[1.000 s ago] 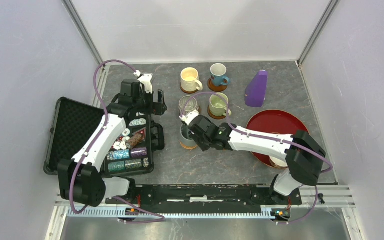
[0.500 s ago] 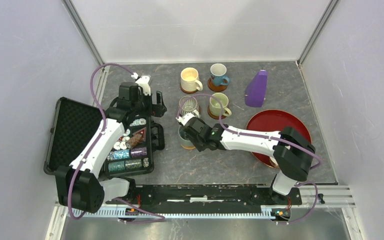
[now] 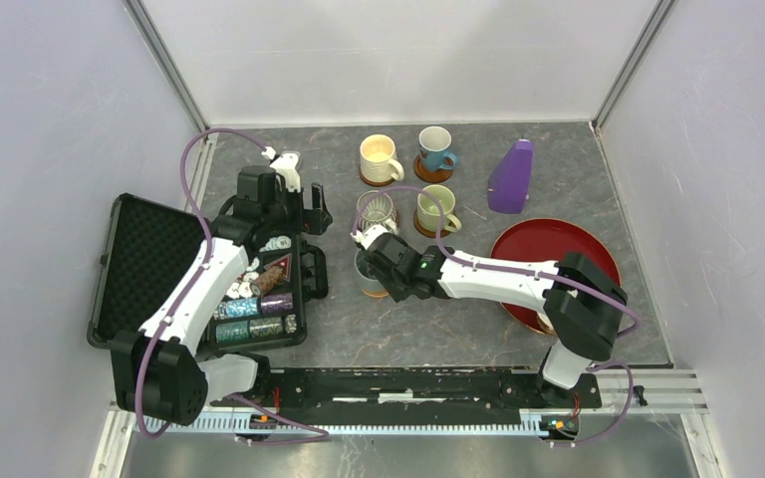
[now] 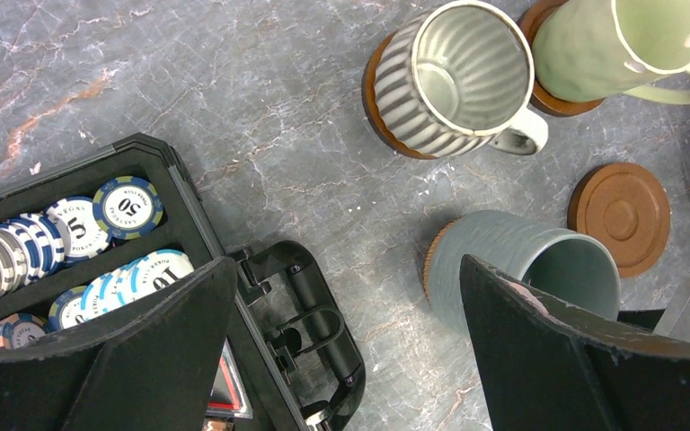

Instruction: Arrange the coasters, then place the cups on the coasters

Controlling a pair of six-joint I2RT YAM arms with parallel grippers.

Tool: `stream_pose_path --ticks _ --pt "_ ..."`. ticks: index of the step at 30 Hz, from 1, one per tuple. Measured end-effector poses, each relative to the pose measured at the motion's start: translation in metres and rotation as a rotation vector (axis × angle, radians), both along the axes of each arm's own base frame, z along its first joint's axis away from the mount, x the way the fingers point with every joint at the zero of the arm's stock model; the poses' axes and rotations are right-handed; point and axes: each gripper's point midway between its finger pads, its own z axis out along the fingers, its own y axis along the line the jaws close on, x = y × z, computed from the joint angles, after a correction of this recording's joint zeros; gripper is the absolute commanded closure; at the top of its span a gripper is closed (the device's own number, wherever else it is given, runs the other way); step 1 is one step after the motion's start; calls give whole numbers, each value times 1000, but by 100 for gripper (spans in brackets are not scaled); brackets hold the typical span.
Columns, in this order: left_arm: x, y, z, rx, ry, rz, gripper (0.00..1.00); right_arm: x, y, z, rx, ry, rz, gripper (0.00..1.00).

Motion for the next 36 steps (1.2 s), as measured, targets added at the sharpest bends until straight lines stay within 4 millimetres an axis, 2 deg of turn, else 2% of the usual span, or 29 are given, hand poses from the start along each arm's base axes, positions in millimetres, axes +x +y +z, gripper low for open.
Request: stream_pose_path --ticks 21,28,30,34,36 --pt "-9 3 -7 2 8 4 0 -5 -3 -7 -3 25 -4 77" --pt "-10 4 -10 3 13 5 0 -6 -5 -10 0 25 -5 70" --pt "-11 5 -12 4 17 6 0 -5 -2 -8 10 20 -4 67" --pt "-12 5 -13 4 19 6 0 -4 0 -7 23 15 -6 45" --pt "-12 5 -13 4 19 6 0 -4 2 -6 27 13 0 39"
